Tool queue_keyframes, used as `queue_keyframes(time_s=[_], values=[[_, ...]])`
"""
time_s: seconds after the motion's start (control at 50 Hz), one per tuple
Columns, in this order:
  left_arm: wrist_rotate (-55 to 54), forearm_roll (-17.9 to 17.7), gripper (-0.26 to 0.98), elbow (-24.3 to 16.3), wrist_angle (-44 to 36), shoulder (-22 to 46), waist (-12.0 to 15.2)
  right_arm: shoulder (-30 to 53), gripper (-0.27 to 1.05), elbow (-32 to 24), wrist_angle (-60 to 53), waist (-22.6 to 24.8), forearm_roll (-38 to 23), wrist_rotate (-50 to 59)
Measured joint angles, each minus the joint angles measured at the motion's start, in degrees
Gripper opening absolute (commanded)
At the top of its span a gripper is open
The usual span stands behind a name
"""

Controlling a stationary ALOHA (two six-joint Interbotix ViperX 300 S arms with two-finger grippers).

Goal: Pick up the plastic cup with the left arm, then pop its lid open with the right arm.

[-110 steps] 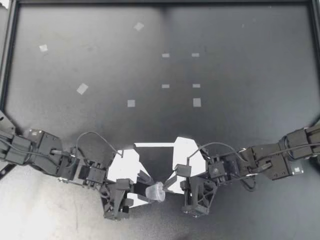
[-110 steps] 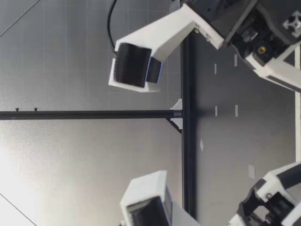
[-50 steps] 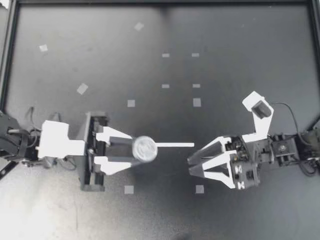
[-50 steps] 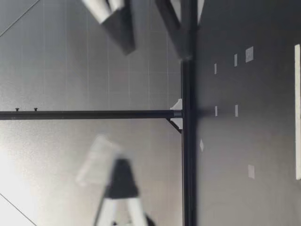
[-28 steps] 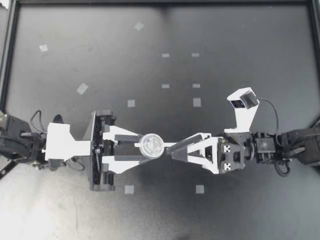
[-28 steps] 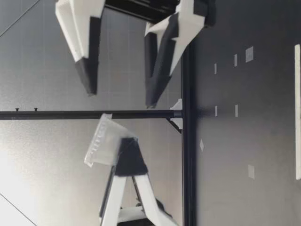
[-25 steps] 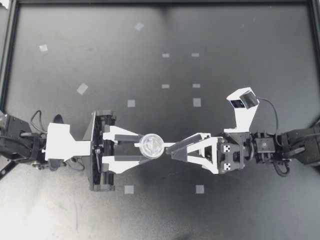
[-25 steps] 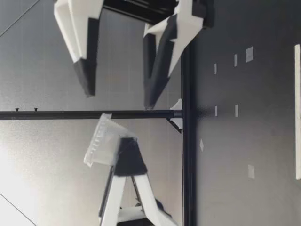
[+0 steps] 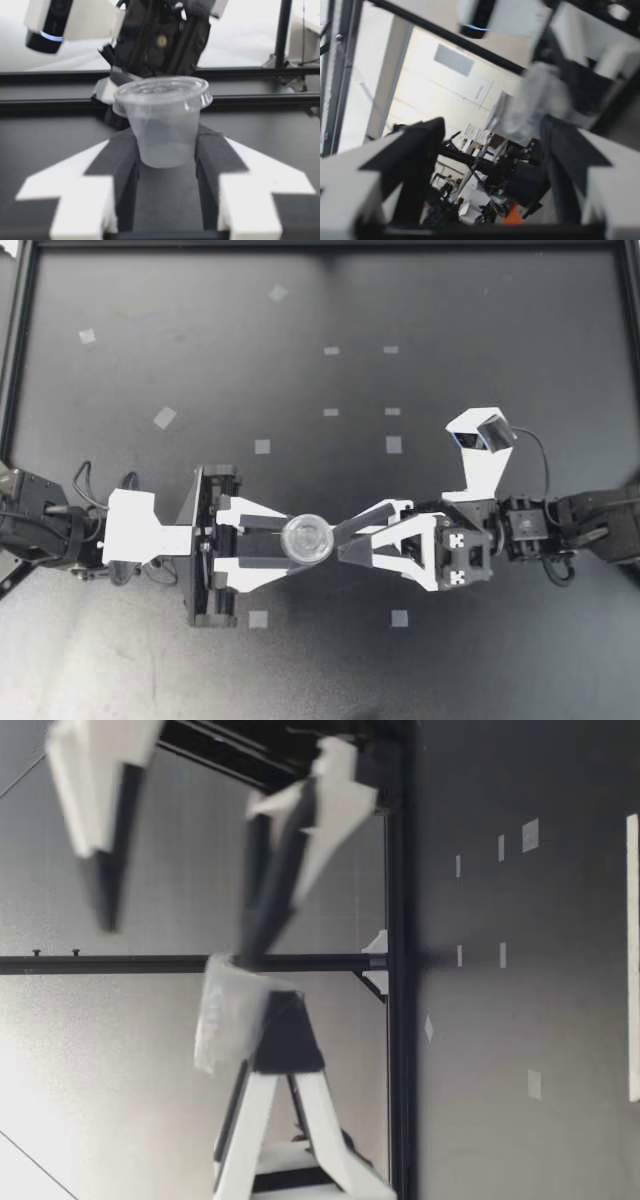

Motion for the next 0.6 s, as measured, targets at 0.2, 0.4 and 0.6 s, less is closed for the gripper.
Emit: queue_keyframes(time_s=[0.2, 0.4, 0.6], values=[[-0.35, -0.44, 0.14, -0.18, 0.88, 0.44, 0.09, -5.63, 0.71, 1.67, -0.35, -0.18, -1.14, -4.22], [-0.62, -0.35, 0.14, -0.18, 0.97, 0.44, 0.09, -10.81, 0.71, 3.25, 0.62, -0.79, -2.11, -12.92], [-0.79, -0.35, 0.14, -0.44, 0.88, 0.44, 0.09, -13.97, 0.71, 5.36, 8.61, -1.93, -5.01, -32.87]])
